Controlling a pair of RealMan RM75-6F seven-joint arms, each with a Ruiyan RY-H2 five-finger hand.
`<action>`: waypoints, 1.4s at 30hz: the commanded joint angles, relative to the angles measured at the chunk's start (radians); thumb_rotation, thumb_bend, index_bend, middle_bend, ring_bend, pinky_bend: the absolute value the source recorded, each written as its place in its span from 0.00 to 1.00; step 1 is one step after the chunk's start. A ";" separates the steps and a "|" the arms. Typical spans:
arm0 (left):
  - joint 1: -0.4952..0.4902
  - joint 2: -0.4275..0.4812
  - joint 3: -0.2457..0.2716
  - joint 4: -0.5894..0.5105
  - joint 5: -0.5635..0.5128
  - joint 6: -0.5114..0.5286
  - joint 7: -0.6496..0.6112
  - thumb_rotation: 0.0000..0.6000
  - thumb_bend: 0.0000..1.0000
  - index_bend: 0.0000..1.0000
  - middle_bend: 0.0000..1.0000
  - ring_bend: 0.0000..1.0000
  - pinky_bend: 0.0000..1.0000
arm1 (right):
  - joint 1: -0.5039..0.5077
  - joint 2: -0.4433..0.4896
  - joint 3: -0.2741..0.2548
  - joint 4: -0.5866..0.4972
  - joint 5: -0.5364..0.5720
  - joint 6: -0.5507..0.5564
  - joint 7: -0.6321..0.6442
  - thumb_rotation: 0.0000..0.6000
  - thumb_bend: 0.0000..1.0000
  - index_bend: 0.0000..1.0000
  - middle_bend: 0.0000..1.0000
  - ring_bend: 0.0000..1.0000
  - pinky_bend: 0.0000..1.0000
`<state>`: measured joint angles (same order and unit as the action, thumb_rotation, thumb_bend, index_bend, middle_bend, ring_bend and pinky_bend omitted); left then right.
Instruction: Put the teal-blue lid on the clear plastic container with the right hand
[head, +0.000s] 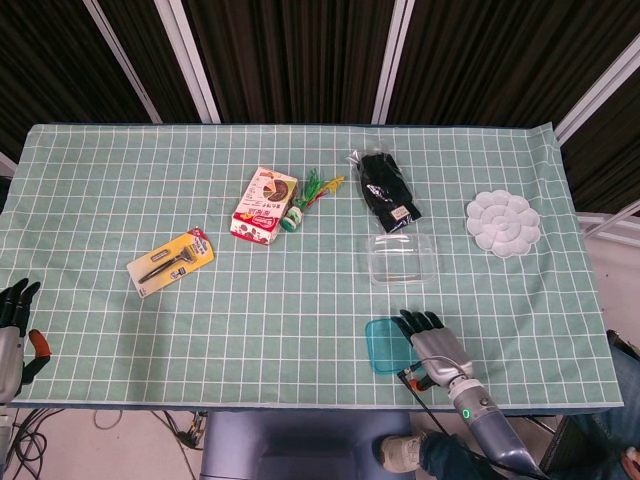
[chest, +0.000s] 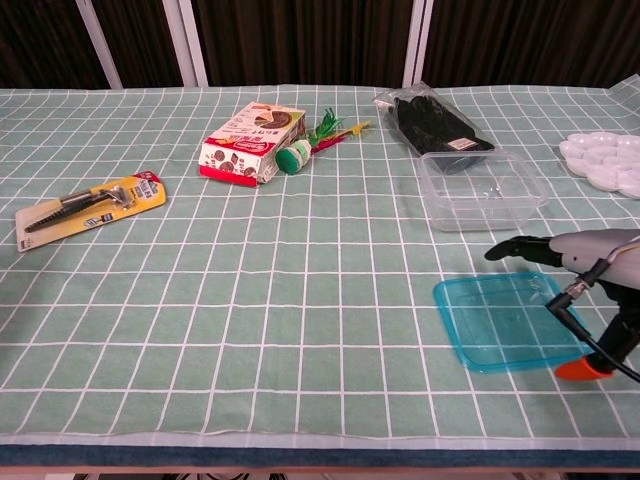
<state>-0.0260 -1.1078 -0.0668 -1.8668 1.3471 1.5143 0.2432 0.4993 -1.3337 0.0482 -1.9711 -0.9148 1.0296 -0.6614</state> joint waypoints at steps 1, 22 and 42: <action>0.000 0.000 -0.001 0.000 -0.003 0.000 0.001 1.00 0.79 0.05 0.00 0.00 0.00 | 0.014 -0.022 0.003 0.020 0.018 0.007 -0.003 1.00 0.21 0.00 0.01 0.00 0.00; -0.003 0.001 0.000 -0.002 -0.011 -0.003 0.005 1.00 0.79 0.05 0.00 0.00 0.00 | 0.057 -0.064 -0.017 0.063 0.051 0.026 0.009 1.00 0.21 0.00 0.17 0.00 0.00; -0.004 0.002 0.000 -0.003 -0.014 -0.001 0.007 1.00 0.79 0.05 0.00 0.00 0.00 | 0.079 -0.073 -0.037 0.069 0.045 0.037 0.018 1.00 0.21 0.00 0.17 0.00 0.00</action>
<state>-0.0303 -1.1054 -0.0672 -1.8702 1.3328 1.5130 0.2501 0.5779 -1.4079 0.0122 -1.9013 -0.8706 1.0663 -0.6423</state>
